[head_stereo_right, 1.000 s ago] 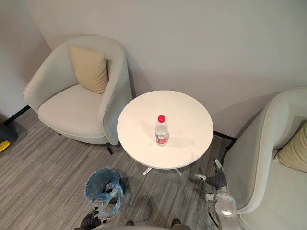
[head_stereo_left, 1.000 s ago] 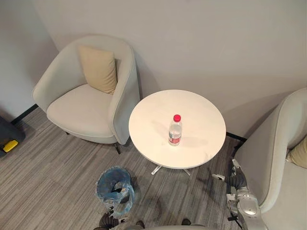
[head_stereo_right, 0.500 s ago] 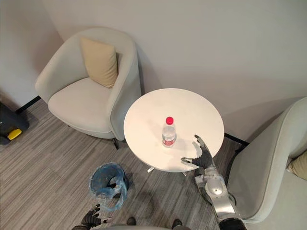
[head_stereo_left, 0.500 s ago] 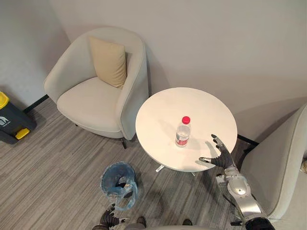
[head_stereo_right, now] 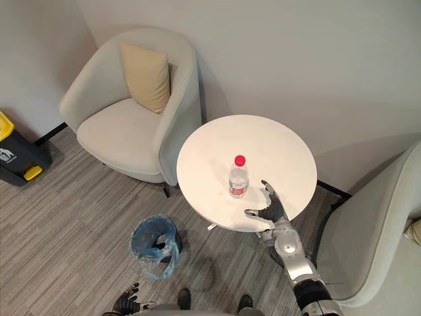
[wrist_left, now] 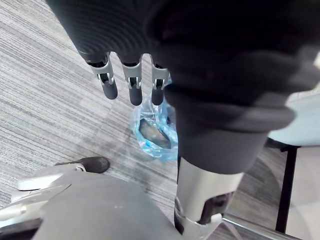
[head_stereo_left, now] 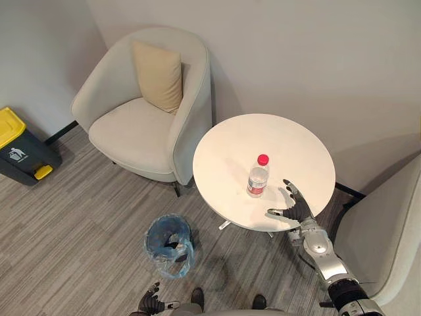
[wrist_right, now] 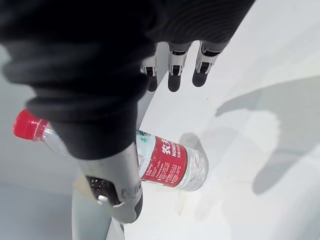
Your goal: Gather rubbish on tea table into small bin, then transfer packed bag to large trash can.
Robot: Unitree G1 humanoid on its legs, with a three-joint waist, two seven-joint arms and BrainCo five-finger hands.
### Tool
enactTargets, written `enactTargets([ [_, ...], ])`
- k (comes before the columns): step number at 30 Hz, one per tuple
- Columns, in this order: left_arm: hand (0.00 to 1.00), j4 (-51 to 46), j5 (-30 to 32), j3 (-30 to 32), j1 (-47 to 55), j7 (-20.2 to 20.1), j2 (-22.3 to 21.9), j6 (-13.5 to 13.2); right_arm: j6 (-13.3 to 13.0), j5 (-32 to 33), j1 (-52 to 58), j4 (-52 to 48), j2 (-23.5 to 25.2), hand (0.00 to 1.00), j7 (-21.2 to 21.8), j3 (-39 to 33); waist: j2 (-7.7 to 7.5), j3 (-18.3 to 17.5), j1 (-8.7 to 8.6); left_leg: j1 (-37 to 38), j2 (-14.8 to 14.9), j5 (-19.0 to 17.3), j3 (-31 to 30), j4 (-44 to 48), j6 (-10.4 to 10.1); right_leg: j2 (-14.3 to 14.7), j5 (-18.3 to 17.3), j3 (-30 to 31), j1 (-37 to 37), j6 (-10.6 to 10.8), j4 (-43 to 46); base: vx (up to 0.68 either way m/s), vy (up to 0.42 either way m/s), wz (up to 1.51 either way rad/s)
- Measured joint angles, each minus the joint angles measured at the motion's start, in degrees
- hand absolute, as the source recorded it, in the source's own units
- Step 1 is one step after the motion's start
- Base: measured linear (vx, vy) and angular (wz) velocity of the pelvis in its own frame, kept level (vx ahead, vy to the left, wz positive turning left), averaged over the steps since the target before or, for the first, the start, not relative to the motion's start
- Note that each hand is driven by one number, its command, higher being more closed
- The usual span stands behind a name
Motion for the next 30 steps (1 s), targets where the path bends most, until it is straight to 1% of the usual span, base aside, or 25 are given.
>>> enactTargets([
  [6, 0.0, -0.2, 0.0, 0.1, 0.0, 0.0, 0.0, -0.9, 0.4, 2.5, -2.9, 2.2, 0.1, 0.0, -0.1, -0.1, 0.18, 1.7, 0.04, -0.2, 0.0, 0.0, -0.4, -0.1, 0.0, 0.0, 0.0, -0.2, 0.0, 0.0, -0.2, 0.0, 0.0, 0.0],
  [11, 0.0, -0.2, -0.1, 0.1, 0.0, 0.0, 0.0, -1.0, 0.6, 4.5, -3.7, 3.9, 0.1, 0.0, -0.8, -0.3, 0.49, 2.1, 0.06, -0.7, -0.1, 0.0, -0.7, -0.3, 0.0, 0.0, 0.0, -0.6, -0.1, 0.0, -0.9, 0.01, 0.001, 0.02],
  [16, 0.0, -0.4, -0.1, 0.1, 0.0, 0.0, 0.0, -1.0, 0.6, 6.9, -6.3, 4.2, 0.1, 0.0, -1.7, -1.0, 0.76, 3.8, 0.23, -1.2, -0.1, 0.0, -0.9, -0.2, 0.0, 0.0, 0.0, -0.9, -0.4, 0.0, -0.9, 0.0, 0.002, 0.01],
  [19, 0.0, -0.6, -0.1, 0.1, -0.1, 0.0, 0.0, -0.9, 0.6, 8.4, -7.9, 6.1, 0.0, 0.0, -2.0, -1.4, 0.84, 4.2, 1.48, -2.2, -0.2, 0.0, -1.0, 0.0, 0.0, 0.0, 0.0, -1.0, -1.2, 0.0, -0.8, -0.01, 0.001, 0.04],
  [26, 0.0, -1.6, -0.2, 0.1, 0.0, 0.0, -0.2, -1.2, 0.6, 10.0, -11.9, 6.3, 0.1, 0.0, -2.2, -0.7, 1.6, 5.9, 1.82, -4.1, -0.3, 0.1, -2.3, 0.9, 0.0, 0.0, 0.0, -2.0, -2.1, 0.0, -0.7, -0.01, 0.001, 0.07],
  [28, 0.0, -1.5, -0.2, 0.1, -0.1, 0.0, -0.3, -1.1, 0.6, 10.1, -12.6, 6.7, 0.1, 0.0, -2.2, -0.1, 1.71, 6.0, 2.19, -4.1, -0.3, 0.1, -2.3, 0.9, 0.0, 0.0, 0.0, -2.0, -2.1, 0.0, -0.8, 0.0, 0.0, 0.0],
  [30, 0.0, -1.7, -0.2, 0.1, -0.1, 0.0, -0.6, -1.3, 0.7, 10.1, -13.9, 8.1, 0.1, 0.0, -2.2, 0.0, 2.04, 6.4, 3.02, -4.2, -0.3, 0.1, -2.4, 1.0, 0.0, 0.0, 0.0, -2.1, -2.1, 0.0, -0.8, -0.01, 0.002, 0.02],
])
